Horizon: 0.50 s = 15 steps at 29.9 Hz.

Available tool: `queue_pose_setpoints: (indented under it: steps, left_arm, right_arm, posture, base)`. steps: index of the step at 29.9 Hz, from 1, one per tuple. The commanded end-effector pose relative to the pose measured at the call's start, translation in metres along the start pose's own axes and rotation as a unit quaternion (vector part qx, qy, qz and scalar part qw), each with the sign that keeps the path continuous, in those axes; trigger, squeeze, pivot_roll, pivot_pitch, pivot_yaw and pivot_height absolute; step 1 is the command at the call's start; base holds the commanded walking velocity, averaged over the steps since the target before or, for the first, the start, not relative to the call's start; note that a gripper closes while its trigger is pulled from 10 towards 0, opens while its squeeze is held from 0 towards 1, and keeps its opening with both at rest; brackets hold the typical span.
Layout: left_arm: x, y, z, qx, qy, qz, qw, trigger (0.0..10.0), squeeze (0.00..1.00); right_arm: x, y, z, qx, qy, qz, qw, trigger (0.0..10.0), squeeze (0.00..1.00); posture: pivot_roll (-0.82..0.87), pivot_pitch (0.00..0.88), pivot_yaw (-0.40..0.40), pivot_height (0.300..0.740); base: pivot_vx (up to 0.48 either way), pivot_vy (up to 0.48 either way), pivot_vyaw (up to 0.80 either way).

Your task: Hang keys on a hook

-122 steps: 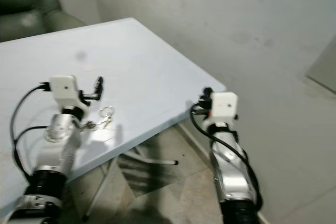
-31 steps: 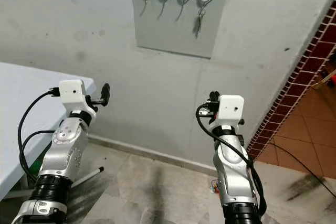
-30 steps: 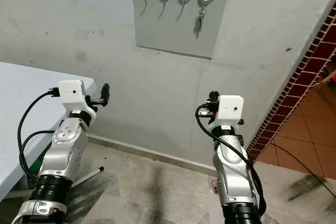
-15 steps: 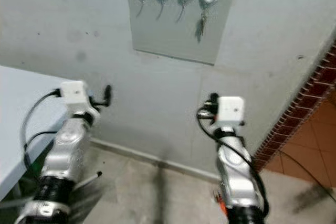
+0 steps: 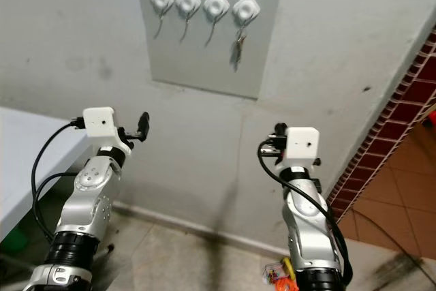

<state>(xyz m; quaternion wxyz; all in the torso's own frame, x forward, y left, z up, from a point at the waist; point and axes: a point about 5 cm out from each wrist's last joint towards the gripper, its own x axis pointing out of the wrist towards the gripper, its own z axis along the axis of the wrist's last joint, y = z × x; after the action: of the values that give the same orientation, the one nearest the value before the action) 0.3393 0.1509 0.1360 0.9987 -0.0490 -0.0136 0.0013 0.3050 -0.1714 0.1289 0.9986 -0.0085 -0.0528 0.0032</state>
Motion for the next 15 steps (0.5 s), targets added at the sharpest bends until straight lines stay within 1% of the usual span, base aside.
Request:
queue_pose_setpoints:
  steps: [1,15]
  left_arm:
    - [-0.0002,0.0099,0.0019,0.002,0.000,0.019,1.000,10.0,0.00]
    - [0.0002,0.0086,0.0031,-0.007,0.002,0.019,1.000,10.0,0.00]
  right_arm:
    - [0.0032,0.0107,0.0059,0.006,-0.009,0.018,1.000,10.0,0.00]
    - [0.0018,0.0090,0.0067,0.003,-0.007,0.025,1.000,10.0,0.00]
  posture:
    - [-0.02,0.000,-0.021,0.732]
    - [-0.02,0.000,-0.026,0.732]
  base:
    - [0.000,0.000,0.00]
    - [0.000,0.000,0.00]
